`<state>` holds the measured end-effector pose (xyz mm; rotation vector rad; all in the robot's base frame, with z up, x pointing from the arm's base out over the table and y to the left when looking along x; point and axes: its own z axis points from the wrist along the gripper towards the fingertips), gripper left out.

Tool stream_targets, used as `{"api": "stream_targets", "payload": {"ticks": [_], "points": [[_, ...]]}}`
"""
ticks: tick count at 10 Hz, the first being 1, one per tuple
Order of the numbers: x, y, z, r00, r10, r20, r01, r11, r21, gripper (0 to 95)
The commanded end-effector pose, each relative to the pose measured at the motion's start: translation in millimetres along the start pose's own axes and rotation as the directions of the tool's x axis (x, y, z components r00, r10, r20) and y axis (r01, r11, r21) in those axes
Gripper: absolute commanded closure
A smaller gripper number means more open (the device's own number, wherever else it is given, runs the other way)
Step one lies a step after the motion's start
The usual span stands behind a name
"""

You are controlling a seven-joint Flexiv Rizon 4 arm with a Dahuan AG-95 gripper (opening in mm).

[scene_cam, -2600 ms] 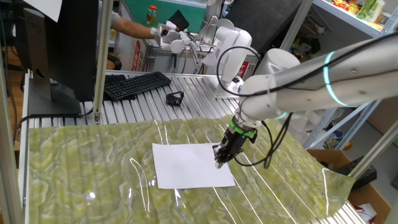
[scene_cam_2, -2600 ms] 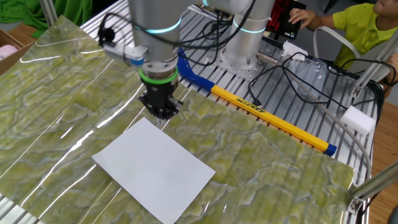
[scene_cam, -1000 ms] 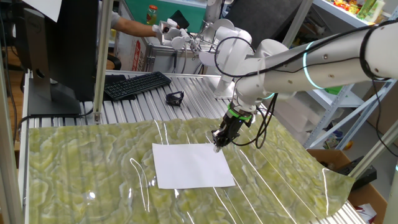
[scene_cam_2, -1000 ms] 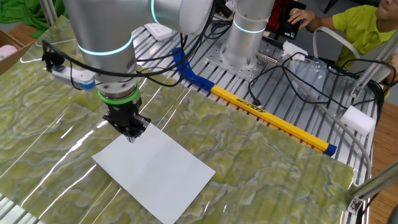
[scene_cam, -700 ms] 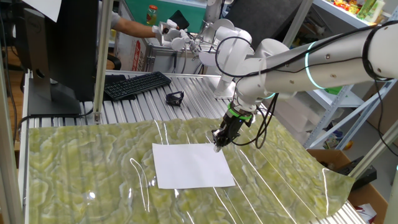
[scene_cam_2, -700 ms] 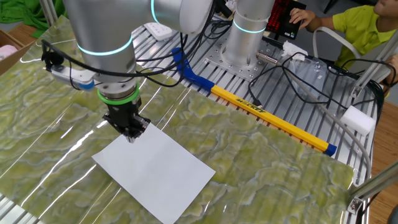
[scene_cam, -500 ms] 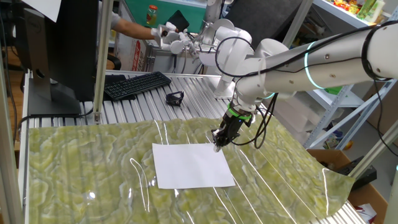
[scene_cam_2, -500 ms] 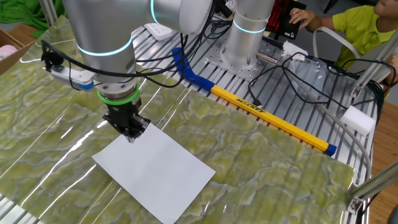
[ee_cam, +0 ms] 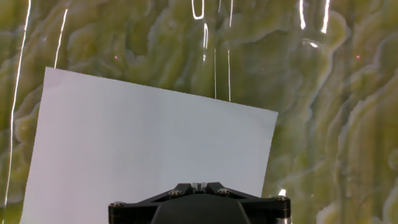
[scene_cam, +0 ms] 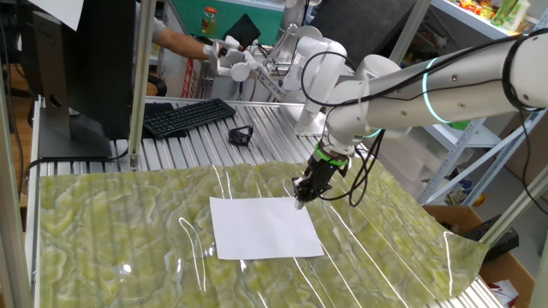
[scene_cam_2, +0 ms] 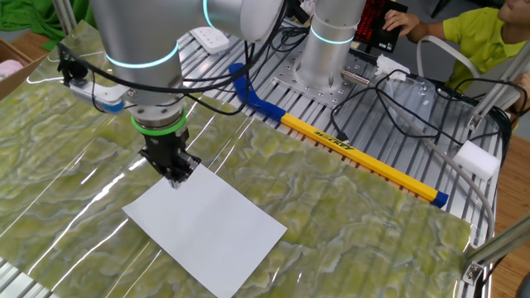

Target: Flip over and spread out the paper that is laid flat on the table

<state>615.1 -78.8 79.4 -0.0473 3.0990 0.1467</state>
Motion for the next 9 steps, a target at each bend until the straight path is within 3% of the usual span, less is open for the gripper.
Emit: {"api": "stream_targets", "payload": {"ticks": [1,2,4,8,9], "points": [[3.0,-0.5,-1.0,1.0,0.011,0.004,-0.011,1.0,0.01,95.0],[3.0,-0.5,-1.0,1.0,0.03,0.005,-0.03,0.999,0.016,95.0],[3.0,-0.5,-1.0,0.999,0.032,0.004,-0.033,0.998,0.053,95.0],[3.0,-0.5,-1.0,1.0,0.018,0.007,-0.019,0.998,0.063,95.0],[3.0,-0.5,-1.0,0.999,0.019,0.034,-0.022,0.997,0.076,95.0]]}}
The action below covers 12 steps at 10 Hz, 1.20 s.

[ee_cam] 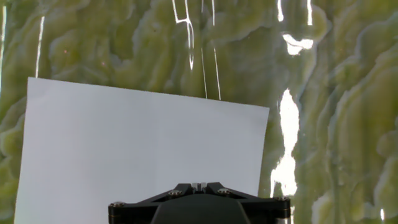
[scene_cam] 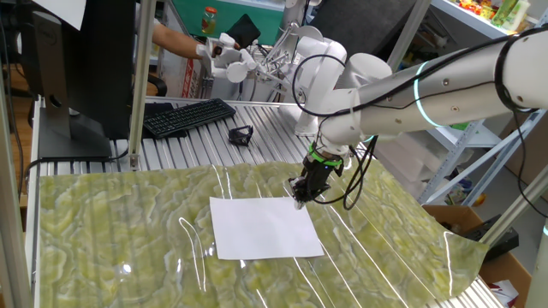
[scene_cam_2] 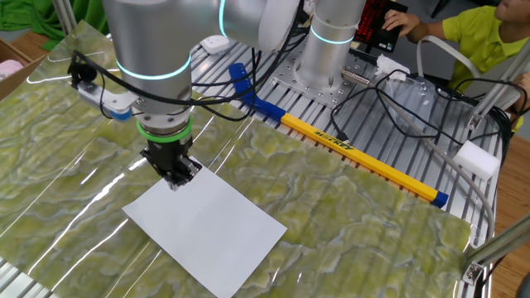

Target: Flip over and spread out the paper that is laid flat on the table

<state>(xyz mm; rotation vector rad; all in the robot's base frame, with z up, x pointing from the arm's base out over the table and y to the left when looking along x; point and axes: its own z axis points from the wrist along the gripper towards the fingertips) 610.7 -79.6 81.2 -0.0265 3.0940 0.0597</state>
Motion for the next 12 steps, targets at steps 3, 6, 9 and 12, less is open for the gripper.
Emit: {"api": "stream_targets", "payload": {"ticks": [3,6,9,12], "points": [[-1.3,0.0,1.0,0.999,0.024,0.035,-0.025,0.999,0.026,95.0],[-1.3,0.0,1.0,0.999,0.049,0.014,-0.049,0.999,0.009,95.0],[-1.3,0.0,1.0,0.999,0.054,0.006,-0.054,0.999,0.006,95.0],[-4.1,0.7,0.7,0.999,0.049,0.014,-0.049,0.999,0.011,76.0]]}}
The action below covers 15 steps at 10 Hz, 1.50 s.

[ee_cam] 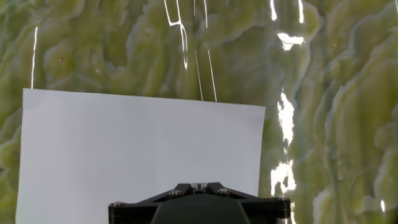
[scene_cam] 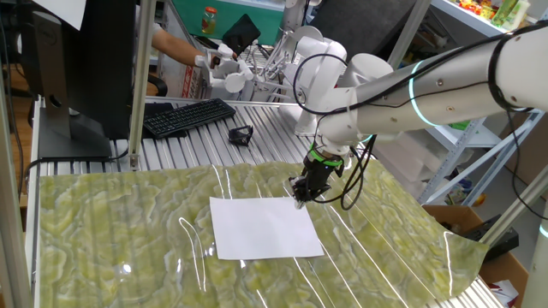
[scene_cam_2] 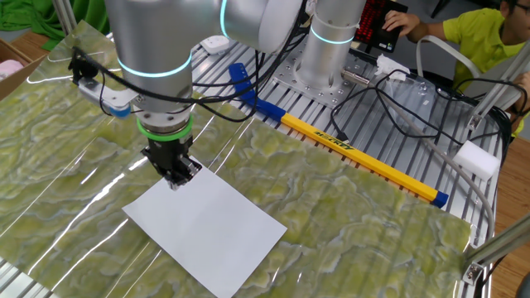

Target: Flip over and spread out the paper that is laid flat on the table

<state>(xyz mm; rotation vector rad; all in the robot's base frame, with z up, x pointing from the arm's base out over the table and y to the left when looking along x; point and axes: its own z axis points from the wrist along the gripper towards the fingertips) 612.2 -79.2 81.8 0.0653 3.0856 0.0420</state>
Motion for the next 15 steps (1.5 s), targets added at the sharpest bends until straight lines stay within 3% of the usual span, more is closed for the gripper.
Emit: {"api": "stream_targets", "payload": {"ticks": [1,3,15], "points": [[-4.4,0.9,1.6,1.0,-0.006,0.005,0.006,1.0,0.003,76.0],[-13.8,-1.9,5.5,1.0,-0.004,0.007,0.004,1.0,0.011,76.0],[-13.8,-1.9,5.5,1.0,-0.004,0.007,0.004,1.0,0.011,76.0]]}}
